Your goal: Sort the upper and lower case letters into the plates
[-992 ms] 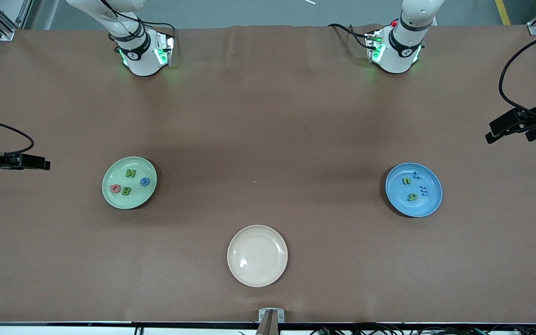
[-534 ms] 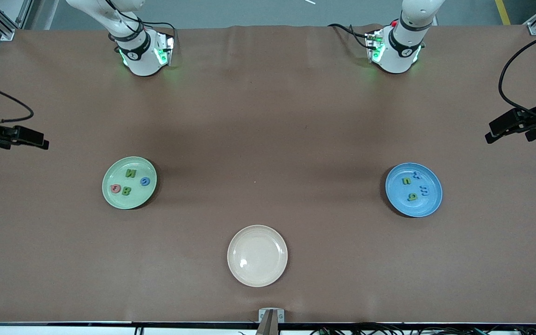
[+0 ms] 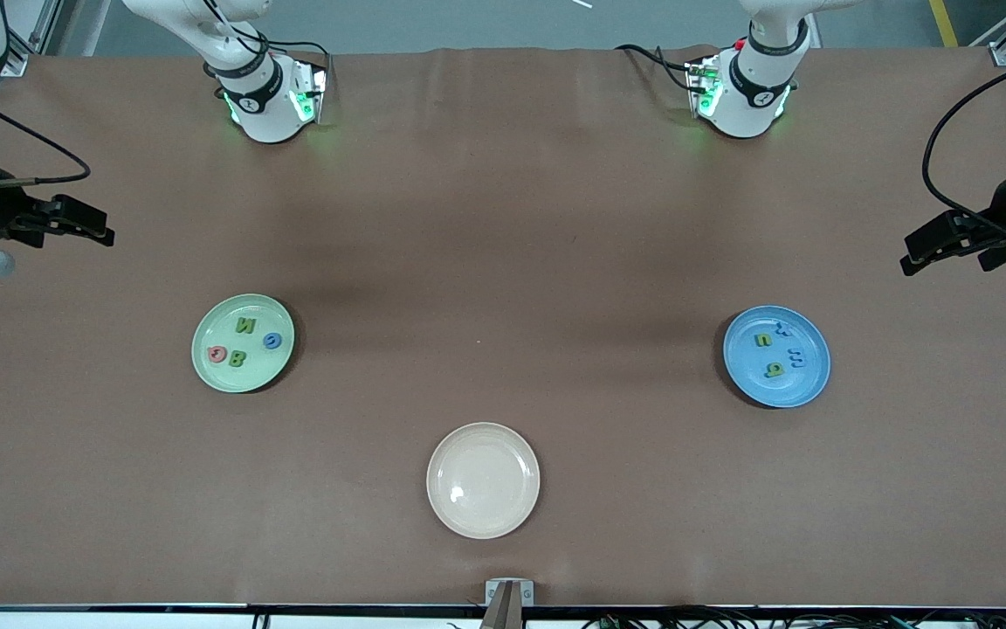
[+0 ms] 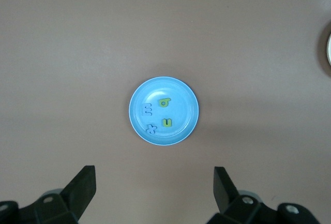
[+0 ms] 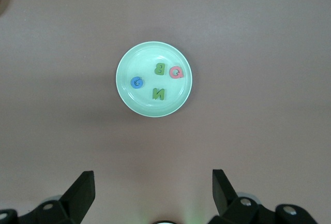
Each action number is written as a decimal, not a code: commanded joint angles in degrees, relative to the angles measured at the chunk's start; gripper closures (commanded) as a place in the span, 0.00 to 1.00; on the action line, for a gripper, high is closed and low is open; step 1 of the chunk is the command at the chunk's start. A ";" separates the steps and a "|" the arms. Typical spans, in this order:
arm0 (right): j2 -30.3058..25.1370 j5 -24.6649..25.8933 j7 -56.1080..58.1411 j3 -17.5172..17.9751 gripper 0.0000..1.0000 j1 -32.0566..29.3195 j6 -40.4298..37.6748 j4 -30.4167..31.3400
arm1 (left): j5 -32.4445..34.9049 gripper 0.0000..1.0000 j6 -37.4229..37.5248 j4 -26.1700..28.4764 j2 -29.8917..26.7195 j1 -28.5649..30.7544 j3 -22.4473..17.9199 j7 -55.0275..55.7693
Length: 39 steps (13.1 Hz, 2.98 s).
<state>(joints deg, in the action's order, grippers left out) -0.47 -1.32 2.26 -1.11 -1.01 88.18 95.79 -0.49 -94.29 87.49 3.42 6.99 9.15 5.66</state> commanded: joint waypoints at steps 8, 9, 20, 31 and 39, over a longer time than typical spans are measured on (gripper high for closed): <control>-8.48 0.44 -1.11 -1.00 0.00 1.28 1.20 5.97 | -0.82 0.00 1.13 -0.75 -0.26 -3.37 -3.08 -0.03; -8.93 0.36 -1.11 -1.00 0.00 1.19 1.30 6.25 | -0.74 0.00 1.13 -0.75 -0.43 -6.08 -5.52 0.14; -8.85 0.88 -0.94 -0.56 0.00 1.01 2.53 5.81 | -0.91 0.00 1.13 0.04 -1.22 -7.95 -8.27 -0.74; -8.58 0.88 -0.76 -0.56 0.00 0.93 3.14 4.58 | -3.02 0.00 -1.07 6.11 -6.23 -7.60 -7.92 -0.30; -6.12 0.79 -0.24 -0.91 0.00 -0.48 2.97 1.85 | -2.32 0.00 0.25 3.30 -4.57 -7.95 -7.92 0.14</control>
<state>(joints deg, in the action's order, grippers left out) -7.15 -1.00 2.04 -2.35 -0.92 91.30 98.64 -2.32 -94.24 91.59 -1.31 -0.86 1.35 5.63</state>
